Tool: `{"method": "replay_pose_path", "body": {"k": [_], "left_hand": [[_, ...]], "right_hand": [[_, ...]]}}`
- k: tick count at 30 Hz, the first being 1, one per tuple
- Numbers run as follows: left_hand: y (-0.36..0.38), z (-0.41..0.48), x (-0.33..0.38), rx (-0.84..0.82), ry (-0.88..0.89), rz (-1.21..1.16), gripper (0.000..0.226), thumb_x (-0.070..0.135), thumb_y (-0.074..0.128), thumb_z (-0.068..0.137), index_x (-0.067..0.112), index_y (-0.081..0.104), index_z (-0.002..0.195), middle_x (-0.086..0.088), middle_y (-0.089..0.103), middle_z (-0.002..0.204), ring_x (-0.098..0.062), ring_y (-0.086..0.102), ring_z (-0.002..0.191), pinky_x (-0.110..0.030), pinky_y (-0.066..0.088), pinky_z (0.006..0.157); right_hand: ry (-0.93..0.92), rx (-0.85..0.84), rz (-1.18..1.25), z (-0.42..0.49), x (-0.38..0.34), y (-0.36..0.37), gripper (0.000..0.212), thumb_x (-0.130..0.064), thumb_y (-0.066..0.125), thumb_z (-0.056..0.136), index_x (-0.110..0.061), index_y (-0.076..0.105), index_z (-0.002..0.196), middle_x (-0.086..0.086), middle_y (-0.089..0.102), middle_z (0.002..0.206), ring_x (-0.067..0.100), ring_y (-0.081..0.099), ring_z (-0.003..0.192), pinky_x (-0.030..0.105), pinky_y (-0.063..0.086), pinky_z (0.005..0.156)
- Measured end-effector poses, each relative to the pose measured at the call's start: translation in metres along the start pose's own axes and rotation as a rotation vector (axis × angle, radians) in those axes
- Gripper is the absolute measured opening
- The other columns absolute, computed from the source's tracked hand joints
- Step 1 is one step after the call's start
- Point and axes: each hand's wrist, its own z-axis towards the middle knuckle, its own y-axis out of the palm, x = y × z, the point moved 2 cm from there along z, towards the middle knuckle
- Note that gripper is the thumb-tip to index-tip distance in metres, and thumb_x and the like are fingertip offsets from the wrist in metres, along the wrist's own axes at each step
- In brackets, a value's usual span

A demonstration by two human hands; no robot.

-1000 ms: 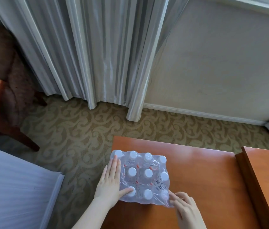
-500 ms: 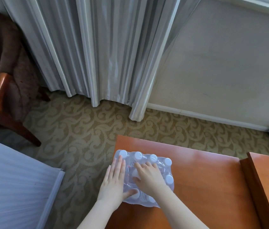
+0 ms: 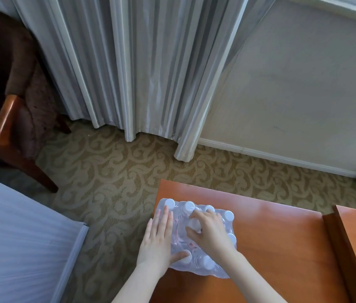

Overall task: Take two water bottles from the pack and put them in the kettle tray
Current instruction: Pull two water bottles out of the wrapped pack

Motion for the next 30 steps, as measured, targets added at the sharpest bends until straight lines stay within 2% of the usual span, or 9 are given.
{"method": "replay_pose_path", "body": {"k": [4,7,11,14,16,19,22,25,30], "left_hand": [[-0.011,-0.004,0.004,0.035,0.047,-0.016,0.128,0.086,0.042,0.063,0.006,-0.020,0.143,-0.014,0.030,0.152,-0.024,0.017,0.146,-0.038,-0.002,0.114],[-0.013,-0.005,0.004,0.036,0.038,0.019,0.120,0.088,0.025,0.066,0.008,-0.022,0.142,-0.012,0.015,0.158,-0.018,-0.019,0.143,-0.038,0.002,0.115],[-0.018,0.000,0.006,-0.075,-0.019,-0.011,0.123,0.091,0.013,0.061,0.007,-0.026,0.142,-0.005,-0.023,0.157,-0.015,-0.041,0.135,-0.034,-0.020,0.113],[-0.037,0.002,0.013,-0.186,-0.036,-0.251,0.123,0.085,0.044,0.063,0.018,-0.015,0.148,0.000,-0.018,0.159,-0.019,-0.020,0.145,-0.038,-0.006,0.118],[-0.062,0.003,0.019,-0.183,-0.027,-0.584,0.121,0.075,0.064,0.060,0.029,-0.002,0.150,0.010,-0.001,0.160,-0.007,0.002,0.146,-0.033,0.012,0.118],[-0.108,0.000,0.035,-0.169,0.062,-0.927,0.106,0.065,0.076,0.054,0.056,0.013,0.139,0.035,0.027,0.142,0.029,0.035,0.114,-0.001,0.035,0.090],[-0.138,0.004,0.057,-0.138,0.151,-0.979,0.082,0.055,0.079,0.055,0.065,0.035,0.123,0.038,0.050,0.125,0.020,0.044,0.114,-0.014,0.043,0.091],[-0.154,0.005,0.071,-0.056,0.167,-0.984,0.047,0.046,0.076,0.057,0.050,0.055,0.099,0.026,0.065,0.098,0.005,0.062,0.094,-0.031,0.056,0.085],[-0.159,0.003,0.073,0.233,0.163,-0.930,0.017,0.043,0.057,0.059,0.048,0.052,0.074,0.023,0.062,0.078,0.005,0.058,0.069,-0.008,0.043,0.058]], "right_hand": [[0.035,0.183,0.207,-0.017,-0.013,-0.063,0.013,-0.018,0.068,0.076,-0.011,0.057,0.077,-0.012,0.043,0.058,0.019,0.043,0.068,0.028,0.031,0.064],[0.111,0.287,0.337,-0.027,-0.016,-0.106,0.020,-0.019,0.070,0.077,-0.009,0.055,0.070,-0.007,0.049,0.060,0.016,0.045,0.063,0.024,0.034,0.058],[0.126,0.348,0.399,-0.036,-0.020,-0.138,0.019,-0.024,0.070,0.076,-0.011,0.057,0.069,-0.001,0.051,0.059,0.011,0.042,0.057,0.020,0.031,0.054],[0.133,0.331,0.415,-0.038,-0.021,-0.147,0.020,-0.025,0.070,0.077,-0.012,0.058,0.069,-0.004,0.048,0.058,0.010,0.041,0.055,0.021,0.031,0.054],[0.124,0.306,0.390,-0.038,-0.022,-0.150,0.023,-0.027,0.071,0.078,-0.010,0.057,0.069,-0.006,0.047,0.056,0.010,0.040,0.055,0.022,0.031,0.054],[0.081,0.282,0.347,-0.038,-0.029,-0.150,0.025,-0.029,0.071,0.077,-0.009,0.057,0.069,-0.002,0.054,0.061,0.011,0.046,0.061,0.020,0.034,0.056],[0.034,0.275,0.315,-0.038,-0.039,-0.149,0.025,-0.030,0.068,0.078,-0.008,0.057,0.072,0.005,0.057,0.065,0.015,0.046,0.065,0.019,0.033,0.057],[0.002,0.271,0.328,-0.038,-0.048,-0.153,0.024,-0.031,0.067,0.077,-0.011,0.056,0.072,0.001,0.053,0.065,0.012,0.044,0.065,0.016,0.031,0.057],[-0.032,0.241,0.358,-0.034,-0.058,-0.158,0.024,-0.033,0.067,0.074,-0.015,0.052,0.072,-0.004,0.051,0.066,0.009,0.043,0.064,0.017,0.032,0.061]]}}
